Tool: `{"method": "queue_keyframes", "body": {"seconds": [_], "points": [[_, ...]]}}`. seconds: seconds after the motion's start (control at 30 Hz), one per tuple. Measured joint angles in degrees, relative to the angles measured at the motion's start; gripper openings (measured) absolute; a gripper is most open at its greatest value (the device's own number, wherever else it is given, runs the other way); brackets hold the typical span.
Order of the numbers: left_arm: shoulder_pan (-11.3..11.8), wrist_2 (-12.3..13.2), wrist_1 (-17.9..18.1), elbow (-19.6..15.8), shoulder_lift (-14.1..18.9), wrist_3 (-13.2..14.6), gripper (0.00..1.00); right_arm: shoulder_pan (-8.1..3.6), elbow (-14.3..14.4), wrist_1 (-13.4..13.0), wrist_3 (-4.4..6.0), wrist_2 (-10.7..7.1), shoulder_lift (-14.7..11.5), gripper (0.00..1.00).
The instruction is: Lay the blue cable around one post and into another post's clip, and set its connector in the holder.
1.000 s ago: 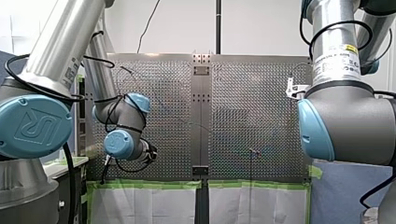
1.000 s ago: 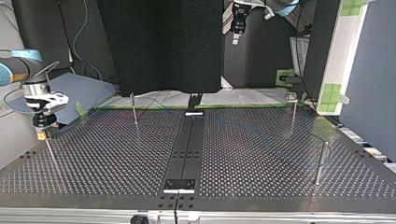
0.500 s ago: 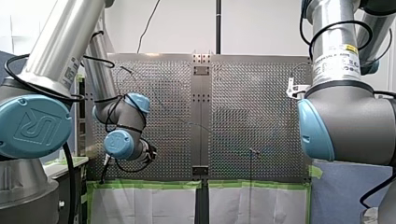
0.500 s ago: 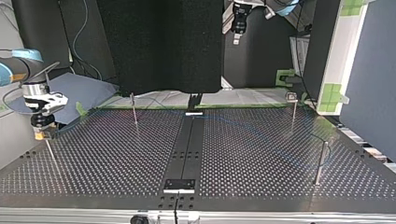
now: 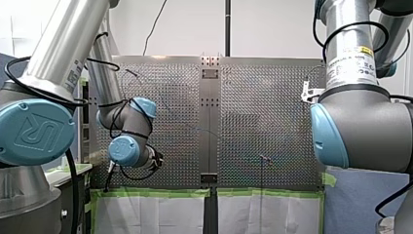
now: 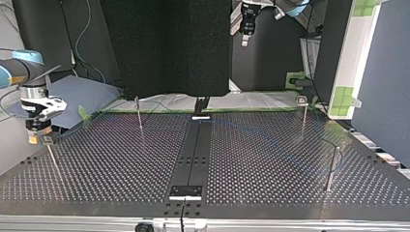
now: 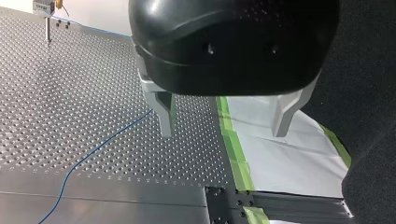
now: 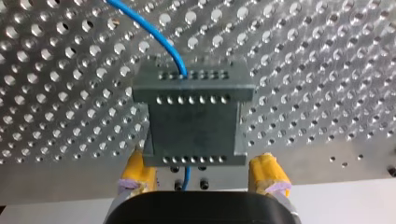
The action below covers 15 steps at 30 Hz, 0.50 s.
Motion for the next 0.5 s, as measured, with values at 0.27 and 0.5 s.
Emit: {"method": "queue_keyframes", "body": {"seconds": [0.27, 0.5], "points": [[0.00, -0.03, 0.00, 0.00, 0.02, 0.00, 1.00, -0.08, 0.00, 0.18, -0.09, 2.96, 0.00, 1.00], [0.00, -0.03, 0.00, 0.00, 0.01, 0.00, 1.00, -0.09, -0.01, 0.54, -0.16, 4.09, -0.01, 1.00]]}}
